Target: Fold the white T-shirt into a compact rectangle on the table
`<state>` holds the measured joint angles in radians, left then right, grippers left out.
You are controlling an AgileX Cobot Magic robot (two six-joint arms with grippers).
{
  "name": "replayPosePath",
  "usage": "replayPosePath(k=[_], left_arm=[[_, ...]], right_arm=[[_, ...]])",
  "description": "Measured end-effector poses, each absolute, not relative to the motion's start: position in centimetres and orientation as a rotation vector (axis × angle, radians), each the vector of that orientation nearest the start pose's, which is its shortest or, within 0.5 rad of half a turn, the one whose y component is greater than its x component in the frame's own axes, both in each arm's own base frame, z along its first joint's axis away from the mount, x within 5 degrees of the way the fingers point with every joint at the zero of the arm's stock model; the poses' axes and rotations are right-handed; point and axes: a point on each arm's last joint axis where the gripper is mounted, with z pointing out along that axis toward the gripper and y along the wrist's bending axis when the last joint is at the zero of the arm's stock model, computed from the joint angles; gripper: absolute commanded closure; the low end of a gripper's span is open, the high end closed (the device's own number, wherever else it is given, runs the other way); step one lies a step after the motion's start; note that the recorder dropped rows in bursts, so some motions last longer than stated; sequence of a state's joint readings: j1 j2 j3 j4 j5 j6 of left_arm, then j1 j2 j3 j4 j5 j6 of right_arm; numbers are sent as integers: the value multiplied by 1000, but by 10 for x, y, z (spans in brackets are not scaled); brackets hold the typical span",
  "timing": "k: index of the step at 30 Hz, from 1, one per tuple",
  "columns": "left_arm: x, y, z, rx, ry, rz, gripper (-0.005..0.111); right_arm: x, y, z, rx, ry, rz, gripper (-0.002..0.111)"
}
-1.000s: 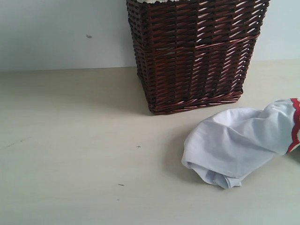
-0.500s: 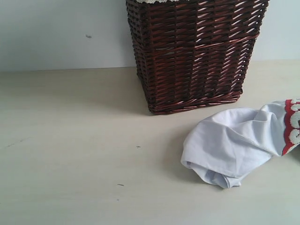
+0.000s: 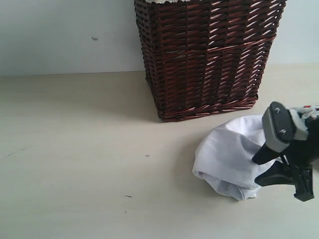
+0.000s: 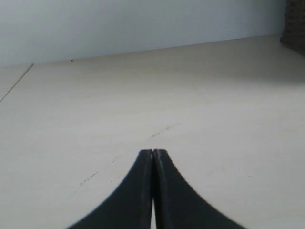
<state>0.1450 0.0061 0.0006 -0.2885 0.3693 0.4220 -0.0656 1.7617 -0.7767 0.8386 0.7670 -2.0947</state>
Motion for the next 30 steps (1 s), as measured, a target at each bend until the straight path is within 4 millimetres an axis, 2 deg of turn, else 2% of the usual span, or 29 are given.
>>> replayPosePath(k=[1, 2, 4, 5, 8, 10, 14, 16, 18, 21, 24, 26, 28, 30], left_arm=[[54, -2, 181, 78, 1844, 113, 107], [54, -2, 181, 78, 1844, 113, 107], [54, -2, 181, 78, 1844, 113, 107], [54, -2, 181, 78, 1844, 113, 107], [54, -2, 181, 78, 1844, 113, 107], [54, -2, 181, 78, 1844, 113, 107], [54, -2, 181, 78, 1844, 113, 107], [54, -2, 181, 78, 1844, 113, 107], [54, -2, 181, 78, 1844, 113, 107], [54, -2, 181, 78, 1844, 113, 107], [54, -2, 181, 78, 1844, 113, 107], [54, -2, 181, 78, 1844, 113, 107], [54, -2, 181, 78, 1844, 113, 107], [54, -2, 181, 78, 1844, 113, 107]], right_arm=[[278, 35, 123, -1720, 2068, 439, 64], [280, 41, 113, -1739, 2079, 408, 73], [285, 52, 102, -1733, 2096, 369, 104], [286, 58, 102, -1735, 2089, 356, 108], [285, 69, 101, -1770, 2062, 371, 108], [281, 77, 104, -1792, 2033, 454, 108], [263, 100, 117, -1829, 1923, 832, 108], [261, 110, 131, -1746, 1865, 988, 108], [266, 120, 146, -1588, 1819, 1101, 108], [281, 127, 159, -1336, 1819, 1106, 98], [295, 126, 160, -1176, 1869, 1019, 76], [297, 124, 157, -1174, 1898, 968, 59], [295, 122, 153, -1253, 1910, 931, 50], [290, 120, 149, -1362, 1914, 909, 47]])
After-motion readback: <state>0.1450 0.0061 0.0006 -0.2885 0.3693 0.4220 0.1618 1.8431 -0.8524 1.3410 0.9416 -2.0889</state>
